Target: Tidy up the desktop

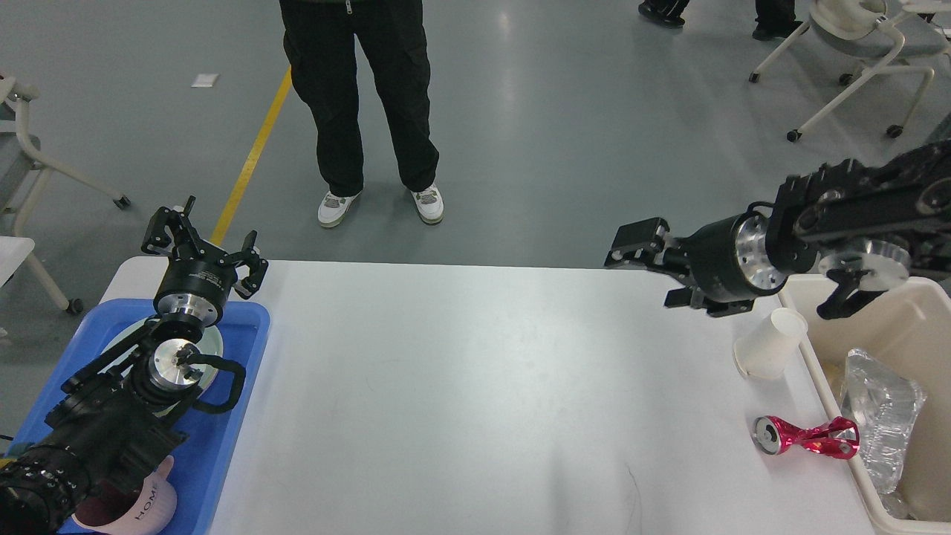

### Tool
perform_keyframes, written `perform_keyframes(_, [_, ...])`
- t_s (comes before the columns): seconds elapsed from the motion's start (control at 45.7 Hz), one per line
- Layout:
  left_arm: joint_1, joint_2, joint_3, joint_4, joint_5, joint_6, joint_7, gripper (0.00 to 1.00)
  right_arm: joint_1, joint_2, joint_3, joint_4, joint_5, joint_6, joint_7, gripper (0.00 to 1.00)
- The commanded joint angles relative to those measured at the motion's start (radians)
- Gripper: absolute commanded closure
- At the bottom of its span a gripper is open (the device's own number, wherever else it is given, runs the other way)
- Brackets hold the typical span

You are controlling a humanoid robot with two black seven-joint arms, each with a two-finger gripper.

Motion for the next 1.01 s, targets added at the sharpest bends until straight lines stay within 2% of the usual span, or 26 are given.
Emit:
perform_keyframes(0.0, [0.0, 0.0, 0.0, 0.0, 0.0, 0.0, 0.0, 0.04, -0.046, 0.013, -0.012, 0.017, -0.004, 0.009, 0.032, 0.0])
perform_keyframes(0.131, [0.0, 0.0, 0.0, 0.0, 0.0, 0.0, 0.0, 0.04, -0.199, 0.006, -0.037, -0.185, -0.027, -0.047, 0.019, 0.0])
perform_keyframes(0.285, [0.0, 0.0, 0.0, 0.0, 0.0, 0.0, 0.0, 0.04, -0.478, 0.004, -0.069, -0.553, -0.042, -0.123, 0.009, 0.0])
perform_keyframes(0.394, [0.0, 0.0, 0.0, 0.0, 0.0, 0.0, 0.0, 0.04, -0.662, 0.006, -0.063, -0.807, -0.042, -0.129, 0.009, 0.0])
perform_keyframes(0.438, [0.0, 0.0, 0.0, 0.0, 0.0, 0.0, 0.0, 0.04, -0.705, 0.006, -0.061, -0.865, -0.039, -0.129, 0.009, 0.0])
perform_keyframes(0.525, [0.0, 0.0, 0.0, 0.0, 0.0, 0.0, 0.0, 0.04, -0.754, 0.006, -0.061, -0.925, -0.041, -0.133, 0.009, 0.0])
perform_keyframes(0.854, [0.0, 0.0, 0.0, 0.0, 0.0, 0.0, 0.0, 0.04, -0.799, 0.002, -0.061, -0.939, -0.041, -0.138, 0.008, 0.0])
perform_keyframes(0.985, [0.0, 0.0, 0.0, 0.0, 0.0, 0.0, 0.0, 0.04, -0.859, 0.018, -0.064, -1.003, -0.042, -0.144, -0.001, 0.0])
